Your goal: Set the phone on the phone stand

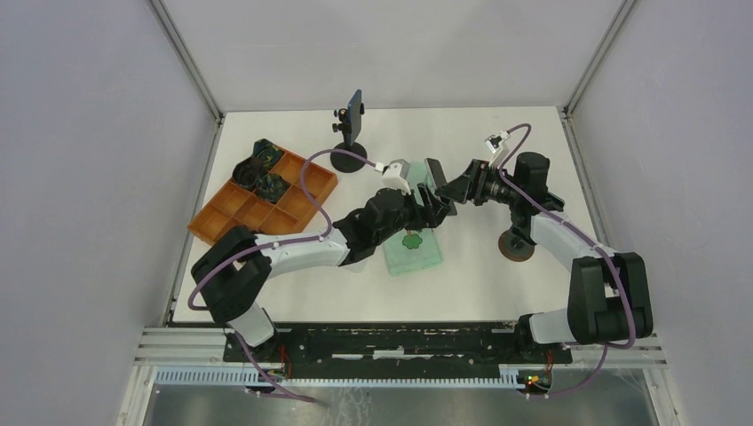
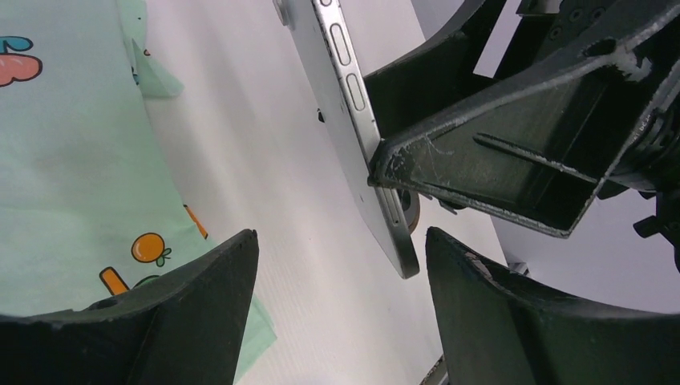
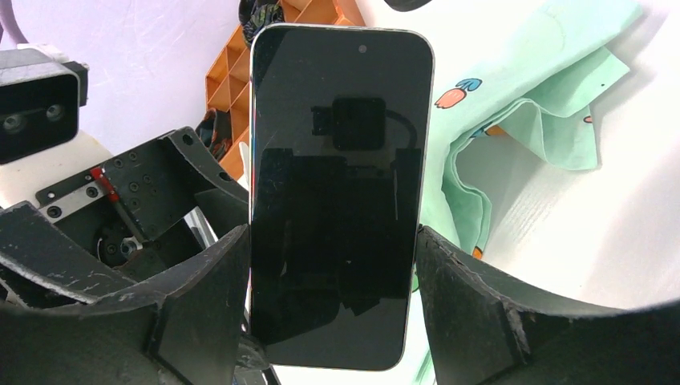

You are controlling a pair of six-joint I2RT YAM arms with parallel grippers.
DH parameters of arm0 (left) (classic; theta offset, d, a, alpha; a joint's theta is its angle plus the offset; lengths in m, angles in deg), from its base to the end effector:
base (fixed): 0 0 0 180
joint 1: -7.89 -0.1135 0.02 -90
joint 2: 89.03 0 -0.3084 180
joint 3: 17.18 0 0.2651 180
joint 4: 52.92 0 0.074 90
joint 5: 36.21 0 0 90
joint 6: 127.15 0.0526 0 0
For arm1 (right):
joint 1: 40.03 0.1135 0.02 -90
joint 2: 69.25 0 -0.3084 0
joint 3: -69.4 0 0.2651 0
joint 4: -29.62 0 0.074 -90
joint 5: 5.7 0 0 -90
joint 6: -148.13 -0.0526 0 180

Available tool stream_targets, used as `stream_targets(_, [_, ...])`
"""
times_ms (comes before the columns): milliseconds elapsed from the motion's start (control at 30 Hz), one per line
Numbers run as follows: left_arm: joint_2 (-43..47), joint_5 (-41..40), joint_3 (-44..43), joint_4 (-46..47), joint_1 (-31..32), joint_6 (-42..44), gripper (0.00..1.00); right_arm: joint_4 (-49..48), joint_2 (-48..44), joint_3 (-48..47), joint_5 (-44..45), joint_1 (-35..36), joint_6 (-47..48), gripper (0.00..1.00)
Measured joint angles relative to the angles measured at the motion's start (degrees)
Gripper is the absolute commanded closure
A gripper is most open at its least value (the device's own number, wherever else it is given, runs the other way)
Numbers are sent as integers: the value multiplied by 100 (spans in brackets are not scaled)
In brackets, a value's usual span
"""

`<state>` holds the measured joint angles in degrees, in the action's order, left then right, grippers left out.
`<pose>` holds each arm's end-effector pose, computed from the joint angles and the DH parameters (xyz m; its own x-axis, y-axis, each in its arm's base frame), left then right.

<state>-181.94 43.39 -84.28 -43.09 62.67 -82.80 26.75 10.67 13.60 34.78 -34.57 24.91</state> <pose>0.2357 -0.3174 0.2715 -0.6140 -0.3498 -0.7076 0.3782 0.6565 -0.6527 0.3036 0.0692 0.2696 -0.7223 0.2882 -0.6287 -0.4444 0.5031 0.7412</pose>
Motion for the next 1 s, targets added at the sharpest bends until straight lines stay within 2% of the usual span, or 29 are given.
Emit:
stream_targets(133, [-155,0,-131,33,0,-61,25,-37,-59,68,2,0,-9,66])
stream_targets(233, [-262,0,-208,105,0,-98,37,-72,-90,122,9,4,-15,67])
stream_targets(300, [-326,2,-251,131,0,-127,40,-72,-120,149,26,7,-13,67])
stream_targets(433, [-433,35,-345,170,9,-170,56,-92,-203,210,114,55,28,67])
stream_targets(567, [-457,72,-382,245,31,-236,78,-114,-243,236,208,101,79,67])
stream_targets(733, [-468,-4,-380,116,20,-249,95,-188,-262,236,376,118,160,67])
stream_targets(833, [-466,2,-372,127,-4,-245,98,-219,-264,236,481,120,269,63])
stream_targets(1000, [-343,4,-214,203,-7,-236,98,-240,-275,236,527,74,271,40])
